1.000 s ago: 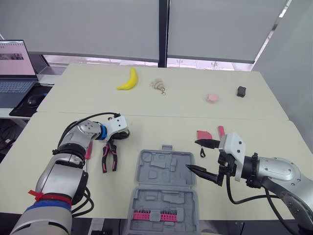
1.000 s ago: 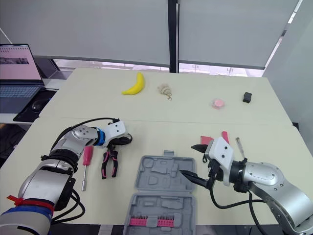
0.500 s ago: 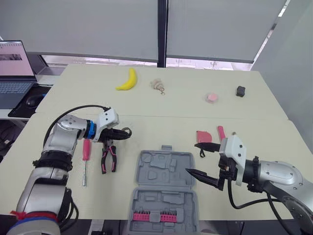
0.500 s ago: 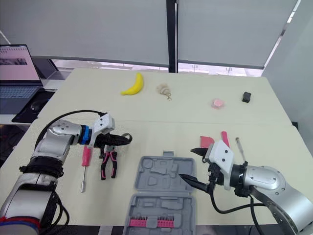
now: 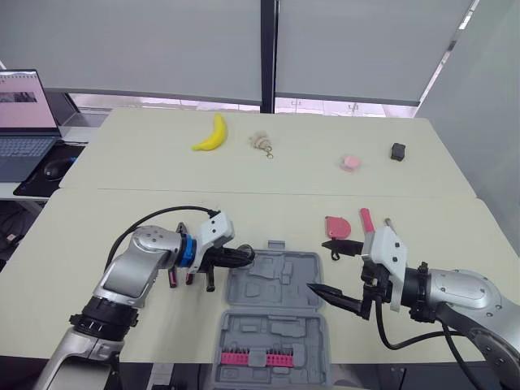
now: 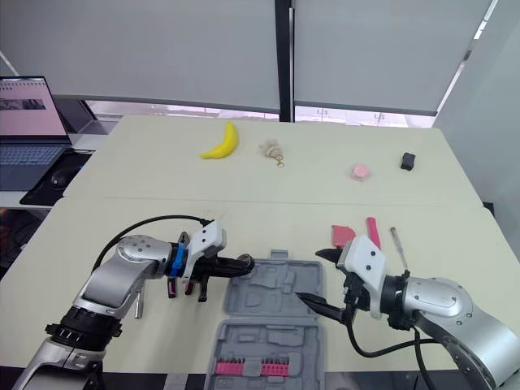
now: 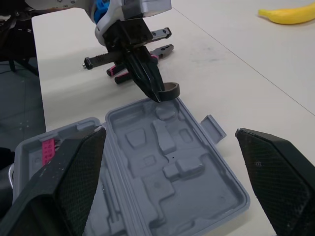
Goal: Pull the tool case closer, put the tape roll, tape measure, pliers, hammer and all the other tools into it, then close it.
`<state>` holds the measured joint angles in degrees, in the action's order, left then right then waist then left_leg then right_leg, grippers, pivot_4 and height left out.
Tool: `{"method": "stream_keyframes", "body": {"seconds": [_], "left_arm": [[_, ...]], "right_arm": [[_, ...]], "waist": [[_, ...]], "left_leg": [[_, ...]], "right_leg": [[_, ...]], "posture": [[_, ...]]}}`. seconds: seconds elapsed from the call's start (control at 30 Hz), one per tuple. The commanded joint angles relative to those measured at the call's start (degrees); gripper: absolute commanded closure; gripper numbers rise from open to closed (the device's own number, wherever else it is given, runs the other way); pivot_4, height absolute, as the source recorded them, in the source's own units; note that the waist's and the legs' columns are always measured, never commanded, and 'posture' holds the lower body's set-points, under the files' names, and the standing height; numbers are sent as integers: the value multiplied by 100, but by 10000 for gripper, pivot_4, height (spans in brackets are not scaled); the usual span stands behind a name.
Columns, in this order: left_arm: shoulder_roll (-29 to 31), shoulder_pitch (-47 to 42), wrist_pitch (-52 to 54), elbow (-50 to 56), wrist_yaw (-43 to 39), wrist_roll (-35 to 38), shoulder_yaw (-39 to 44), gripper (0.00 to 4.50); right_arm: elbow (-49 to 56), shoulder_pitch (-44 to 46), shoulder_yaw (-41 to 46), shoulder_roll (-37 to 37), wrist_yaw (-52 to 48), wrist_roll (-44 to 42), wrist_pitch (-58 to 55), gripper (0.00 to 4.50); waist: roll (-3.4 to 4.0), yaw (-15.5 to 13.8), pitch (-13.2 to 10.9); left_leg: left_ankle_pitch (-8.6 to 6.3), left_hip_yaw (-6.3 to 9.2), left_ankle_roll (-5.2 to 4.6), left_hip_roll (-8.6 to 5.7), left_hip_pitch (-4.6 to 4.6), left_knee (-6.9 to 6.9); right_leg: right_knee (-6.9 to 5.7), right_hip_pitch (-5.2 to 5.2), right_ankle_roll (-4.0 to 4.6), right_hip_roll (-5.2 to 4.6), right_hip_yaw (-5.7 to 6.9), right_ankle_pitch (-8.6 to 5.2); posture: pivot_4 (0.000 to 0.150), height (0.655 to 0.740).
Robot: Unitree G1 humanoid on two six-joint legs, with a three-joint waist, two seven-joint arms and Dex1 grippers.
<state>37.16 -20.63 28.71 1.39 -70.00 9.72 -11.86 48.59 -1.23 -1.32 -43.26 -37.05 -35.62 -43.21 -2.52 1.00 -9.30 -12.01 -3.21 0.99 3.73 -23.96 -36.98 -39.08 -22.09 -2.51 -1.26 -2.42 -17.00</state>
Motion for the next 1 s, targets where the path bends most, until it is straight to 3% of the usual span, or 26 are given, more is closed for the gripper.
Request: {"method": "stream_keyframes", "body": {"seconds": [0.03, 1.0], "left_arm": [[-84, -141, -185, -131, 241, -160, -153, 44526], [-17, -48, 193, -191, 526, -364, -483, 44526]], "right_arm": [[268, -43, 114, -72, 35, -82, -11, 0], [232, -105, 86, -123, 42, -34, 22, 0]], "waist": [[0, -1, 0], [0, -1, 0]], "left_leg": [[0, 0, 0, -1, -1, 0], [0, 1, 0, 0, -3, 3]], "right_leg": [[2, 0, 0, 0, -1, 0], [3, -5, 2, -2, -2, -1]], "posture": [[1500, 7400], [1500, 7400]]}}
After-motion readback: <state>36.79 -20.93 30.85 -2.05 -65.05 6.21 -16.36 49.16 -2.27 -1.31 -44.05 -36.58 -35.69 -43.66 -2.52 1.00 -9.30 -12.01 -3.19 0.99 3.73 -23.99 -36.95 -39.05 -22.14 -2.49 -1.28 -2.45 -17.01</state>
